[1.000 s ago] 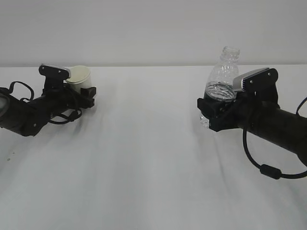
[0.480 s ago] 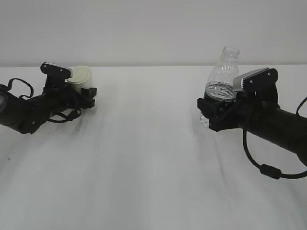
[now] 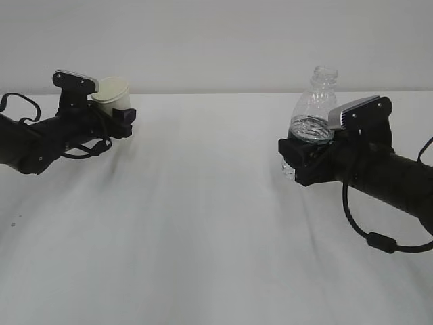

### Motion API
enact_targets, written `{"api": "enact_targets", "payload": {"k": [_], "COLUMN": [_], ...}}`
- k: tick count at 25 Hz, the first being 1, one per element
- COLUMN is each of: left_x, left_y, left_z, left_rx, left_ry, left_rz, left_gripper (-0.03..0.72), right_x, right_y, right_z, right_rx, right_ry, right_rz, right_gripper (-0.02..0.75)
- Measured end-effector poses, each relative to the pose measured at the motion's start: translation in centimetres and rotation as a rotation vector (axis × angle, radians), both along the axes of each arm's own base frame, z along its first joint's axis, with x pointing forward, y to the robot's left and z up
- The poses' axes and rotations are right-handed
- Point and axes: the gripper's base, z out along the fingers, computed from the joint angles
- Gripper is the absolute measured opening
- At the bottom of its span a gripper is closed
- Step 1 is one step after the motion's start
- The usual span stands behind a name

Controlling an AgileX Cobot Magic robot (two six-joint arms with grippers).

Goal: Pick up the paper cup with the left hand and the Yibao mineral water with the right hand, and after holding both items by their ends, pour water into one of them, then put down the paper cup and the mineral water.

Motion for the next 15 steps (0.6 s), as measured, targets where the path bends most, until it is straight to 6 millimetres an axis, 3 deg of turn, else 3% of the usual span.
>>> {"api": "enact_targets", "payload": {"k": [6,15], "left_x": [-0.2,-0.6], "left_y": [0.1,2.0], "left_z": [0.7,1.8], "left_rx": [-0.066,-0.135], "left_ry": [0.022,0.025], "left_rz": [-0.061,-0.215], "left_gripper": [0.457,0.456], "right_x": [0.0,0.0], "right_y": [0.0,0.0], "right_z": [0.0,0.0], "right_rx": [-0.001,-0.001], "right_ry": [0.002,0.002], "right_rz": [0.000,0.000], "right_gripper": [0.486,0.486]}}
